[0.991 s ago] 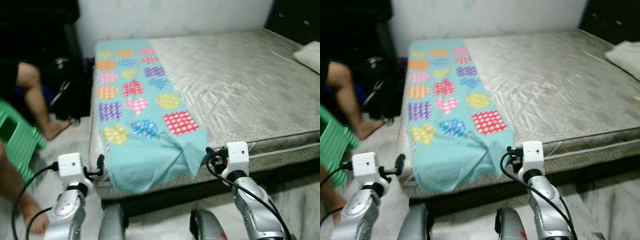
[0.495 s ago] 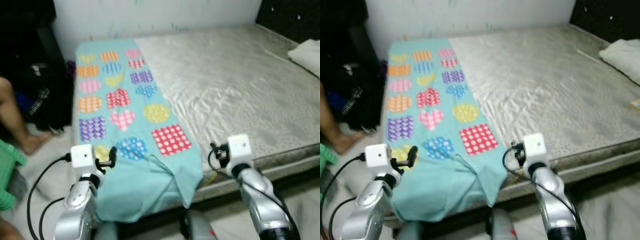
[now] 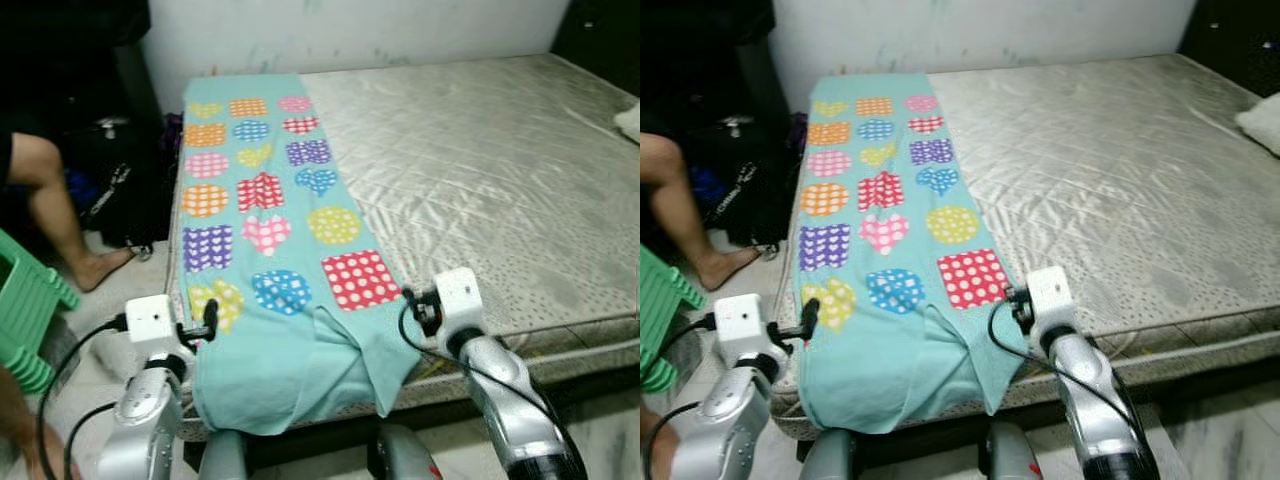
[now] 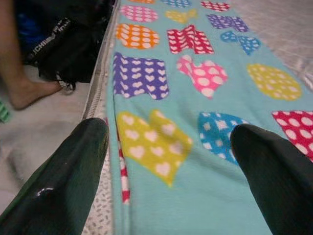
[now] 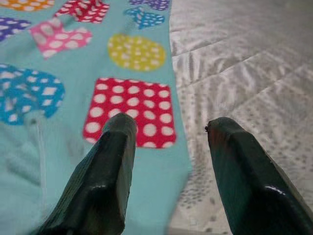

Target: Clean up the room

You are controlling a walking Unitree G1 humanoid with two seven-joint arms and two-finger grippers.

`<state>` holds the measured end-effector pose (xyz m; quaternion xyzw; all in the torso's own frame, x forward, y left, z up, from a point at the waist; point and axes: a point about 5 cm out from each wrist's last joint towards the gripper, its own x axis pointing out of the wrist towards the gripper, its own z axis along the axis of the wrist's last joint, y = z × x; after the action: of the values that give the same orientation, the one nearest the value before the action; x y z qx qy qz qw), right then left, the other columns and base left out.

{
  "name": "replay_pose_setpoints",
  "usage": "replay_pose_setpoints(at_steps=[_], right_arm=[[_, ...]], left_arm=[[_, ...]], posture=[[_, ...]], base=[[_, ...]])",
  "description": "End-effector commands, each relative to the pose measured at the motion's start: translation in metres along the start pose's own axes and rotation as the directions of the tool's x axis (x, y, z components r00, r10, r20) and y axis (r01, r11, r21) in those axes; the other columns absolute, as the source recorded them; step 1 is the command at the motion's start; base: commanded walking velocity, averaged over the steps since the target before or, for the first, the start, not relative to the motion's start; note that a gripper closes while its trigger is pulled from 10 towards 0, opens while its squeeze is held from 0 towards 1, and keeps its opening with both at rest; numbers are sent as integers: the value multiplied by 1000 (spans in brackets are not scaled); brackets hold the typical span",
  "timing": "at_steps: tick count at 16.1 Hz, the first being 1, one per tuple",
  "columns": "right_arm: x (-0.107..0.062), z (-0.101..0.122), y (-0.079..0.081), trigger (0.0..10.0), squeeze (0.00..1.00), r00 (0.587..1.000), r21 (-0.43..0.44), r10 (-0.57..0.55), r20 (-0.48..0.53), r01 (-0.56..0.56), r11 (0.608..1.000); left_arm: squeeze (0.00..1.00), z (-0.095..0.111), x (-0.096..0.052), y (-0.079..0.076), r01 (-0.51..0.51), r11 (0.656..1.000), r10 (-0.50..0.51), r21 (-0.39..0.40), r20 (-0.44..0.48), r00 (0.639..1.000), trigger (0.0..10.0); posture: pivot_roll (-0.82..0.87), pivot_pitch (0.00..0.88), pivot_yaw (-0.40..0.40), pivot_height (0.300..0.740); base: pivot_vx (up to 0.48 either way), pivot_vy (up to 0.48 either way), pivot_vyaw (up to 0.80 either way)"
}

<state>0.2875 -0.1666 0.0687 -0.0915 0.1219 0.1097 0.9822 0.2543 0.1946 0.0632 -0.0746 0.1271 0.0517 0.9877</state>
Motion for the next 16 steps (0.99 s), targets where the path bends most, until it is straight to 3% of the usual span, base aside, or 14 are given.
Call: replay_pose_setpoints(at_steps=[1, 6, 12, 16], right_arm=[[1, 7, 2, 10000, 0, 1000, -7, 16, 27, -16, 1000], [0, 6, 3, 10000, 0, 999, -24, 25, 25, -24, 999], [-1, 3, 3, 10000, 0, 1000, 5, 7, 15, -7, 1000], [-5, 0, 11, 10000, 0, 1000, 22, 27, 11, -28, 999]], left_arm=[[0, 1, 0, 5, -16, 1000, 16, 4, -5, 1000, 10000], [0, 0, -1, 4, -16, 1000, 16, 7, -9, 1000, 10000], [0, 0, -1, 4, -15, 1000, 15, 5, -15, 1000, 10000], [0, -1, -2, 4, -13, 1000, 13, 6, -19, 1000, 10000]], posture=[[-131, 0, 14, 591], [-132, 0, 14, 591], [-131, 0, 14, 591], [-132, 0, 16, 556]], base=[[0, 0, 0], [0, 0, 640], [0, 0, 0], [0, 0, 0]])
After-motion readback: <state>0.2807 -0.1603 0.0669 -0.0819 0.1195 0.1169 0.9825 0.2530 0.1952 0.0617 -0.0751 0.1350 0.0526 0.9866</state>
